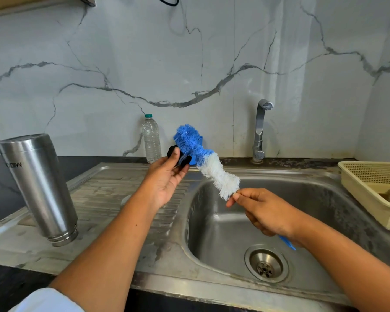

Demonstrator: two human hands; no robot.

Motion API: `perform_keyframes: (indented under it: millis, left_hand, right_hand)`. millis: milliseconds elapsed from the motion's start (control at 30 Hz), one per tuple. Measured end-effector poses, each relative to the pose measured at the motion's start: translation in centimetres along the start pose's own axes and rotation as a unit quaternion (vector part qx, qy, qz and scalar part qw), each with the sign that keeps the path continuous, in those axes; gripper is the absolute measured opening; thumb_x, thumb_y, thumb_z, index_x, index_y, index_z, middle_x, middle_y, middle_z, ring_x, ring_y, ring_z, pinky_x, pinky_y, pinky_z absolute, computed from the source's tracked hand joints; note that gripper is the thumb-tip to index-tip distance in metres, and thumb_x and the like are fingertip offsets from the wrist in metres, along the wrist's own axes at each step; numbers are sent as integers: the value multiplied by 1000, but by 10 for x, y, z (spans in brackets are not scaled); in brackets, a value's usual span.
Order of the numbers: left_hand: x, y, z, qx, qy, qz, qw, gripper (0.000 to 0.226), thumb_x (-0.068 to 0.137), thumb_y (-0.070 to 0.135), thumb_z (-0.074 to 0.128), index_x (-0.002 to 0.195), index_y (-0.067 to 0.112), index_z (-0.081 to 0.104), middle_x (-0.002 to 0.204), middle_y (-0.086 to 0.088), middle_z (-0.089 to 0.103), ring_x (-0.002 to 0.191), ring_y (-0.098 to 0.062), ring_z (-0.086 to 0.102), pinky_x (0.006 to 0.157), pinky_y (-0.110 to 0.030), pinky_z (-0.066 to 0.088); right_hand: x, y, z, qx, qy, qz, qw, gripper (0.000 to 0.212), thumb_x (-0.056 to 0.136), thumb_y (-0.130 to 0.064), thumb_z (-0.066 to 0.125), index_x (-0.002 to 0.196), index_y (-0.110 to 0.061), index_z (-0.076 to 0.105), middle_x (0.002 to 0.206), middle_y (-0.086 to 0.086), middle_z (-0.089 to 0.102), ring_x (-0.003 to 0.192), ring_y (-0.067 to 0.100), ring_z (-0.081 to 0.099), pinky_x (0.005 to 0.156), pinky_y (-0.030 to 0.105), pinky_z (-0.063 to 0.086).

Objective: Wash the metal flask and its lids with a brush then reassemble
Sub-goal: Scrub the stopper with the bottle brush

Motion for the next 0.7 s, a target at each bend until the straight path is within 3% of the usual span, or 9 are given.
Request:
perform_keyframes:
  millis: [133, 233, 433, 567, 700]
  left_hand:
    - [0, -3, 3, 13, 12, -2, 1000, 33, 93, 29, 72, 113, 4, 66, 113, -17, 74, 106, -26, 72, 88, -36, 62]
    - [-2, -1, 7, -39, -10, -5, 999, 35, 97, 26, 67, 122, 1, 64, 125, -21, 71, 113, -30, 72, 97, -43, 59]
    - [-7, 3, 11, -91, -50, -43, 994, 38, 106, 24, 56, 133, -3, 58, 122, -24, 72, 114, -33, 71, 102, -45, 55]
    - [-6, 4, 9, -58, -55, -35, 996, 31, 104, 11, 55, 132, -5, 58, 123, -26, 70, 114, -33, 71, 97, -41, 59]
    - [-6, 4, 8, -13, -60, -9, 998, 32, 101, 12, 63, 129, -4, 60, 124, -24, 71, 114, -30, 72, 93, -37, 61]
  right_hand:
    - [-1, 1, 1, 5, -7, 4, 1000, 32, 107, -40, 45, 101, -25, 73, 56, -2, 29, 47, 12, 20, 44, 27, 18]
    - [0, 1, 3, 9, -8, 7, 1000, 32, 108, -39, 45, 102, -23, 72, 57, -1, 28, 48, 12, 20, 44, 28, 17]
    - [1, 4, -1, 29, 13, 13, 999, 31, 108, -38, 45, 100, -25, 73, 57, -2, 27, 48, 12, 19, 42, 25, 17]
    - [1, 5, -2, 36, 16, 15, 999, 32, 108, -38, 44, 101, -25, 73, 58, -3, 28, 49, 12, 19, 42, 25, 17]
    - [2, 5, -2, 33, 15, 16, 999, 32, 108, -38, 44, 101, -26, 73, 57, -3, 29, 49, 12, 20, 42, 25, 19]
Point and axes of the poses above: each hand's wrist, its own x-axis towards the middle knuckle, its own z-axis out of the palm, y = z × x, the point moved 2 cm from there along x, towards the middle knuckle
